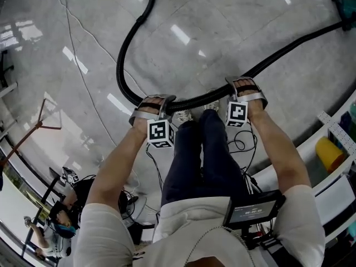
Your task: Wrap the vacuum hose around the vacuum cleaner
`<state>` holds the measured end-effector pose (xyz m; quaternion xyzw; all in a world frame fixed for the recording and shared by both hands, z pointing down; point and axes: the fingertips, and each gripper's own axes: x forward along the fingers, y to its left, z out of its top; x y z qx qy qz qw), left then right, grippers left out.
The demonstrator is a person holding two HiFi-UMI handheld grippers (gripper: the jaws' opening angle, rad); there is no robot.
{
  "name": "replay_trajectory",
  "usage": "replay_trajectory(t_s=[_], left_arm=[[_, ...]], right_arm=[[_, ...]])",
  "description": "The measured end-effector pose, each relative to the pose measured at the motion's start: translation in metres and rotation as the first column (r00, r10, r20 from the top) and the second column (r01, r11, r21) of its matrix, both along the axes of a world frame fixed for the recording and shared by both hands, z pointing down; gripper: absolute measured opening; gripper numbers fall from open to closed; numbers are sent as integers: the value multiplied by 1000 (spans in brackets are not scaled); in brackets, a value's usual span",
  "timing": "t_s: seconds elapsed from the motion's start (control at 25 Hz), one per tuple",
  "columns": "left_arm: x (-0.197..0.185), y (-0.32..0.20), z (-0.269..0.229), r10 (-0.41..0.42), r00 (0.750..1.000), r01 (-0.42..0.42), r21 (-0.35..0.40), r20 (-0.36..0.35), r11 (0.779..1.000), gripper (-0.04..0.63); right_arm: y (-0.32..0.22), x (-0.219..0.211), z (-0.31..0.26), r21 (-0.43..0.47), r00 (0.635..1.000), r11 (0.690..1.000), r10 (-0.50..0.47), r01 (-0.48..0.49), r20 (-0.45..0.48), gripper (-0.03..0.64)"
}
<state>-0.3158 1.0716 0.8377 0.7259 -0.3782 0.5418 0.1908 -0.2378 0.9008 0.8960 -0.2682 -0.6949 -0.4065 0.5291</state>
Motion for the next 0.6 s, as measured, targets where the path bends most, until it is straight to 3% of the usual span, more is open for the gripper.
replay_trajectory(t_s=[0.4, 0.6], left_arm=[[-28, -13, -76, -49, 982, 48, 6, 181, 999, 100], [-35, -29, -129, -77, 971, 71, 37, 228, 997, 100]], right_arm=[[-16, 3, -152, 1, 991, 999, 50, -50, 125, 156], [-27, 4, -232, 13, 978, 994, 100, -104, 183, 156]])
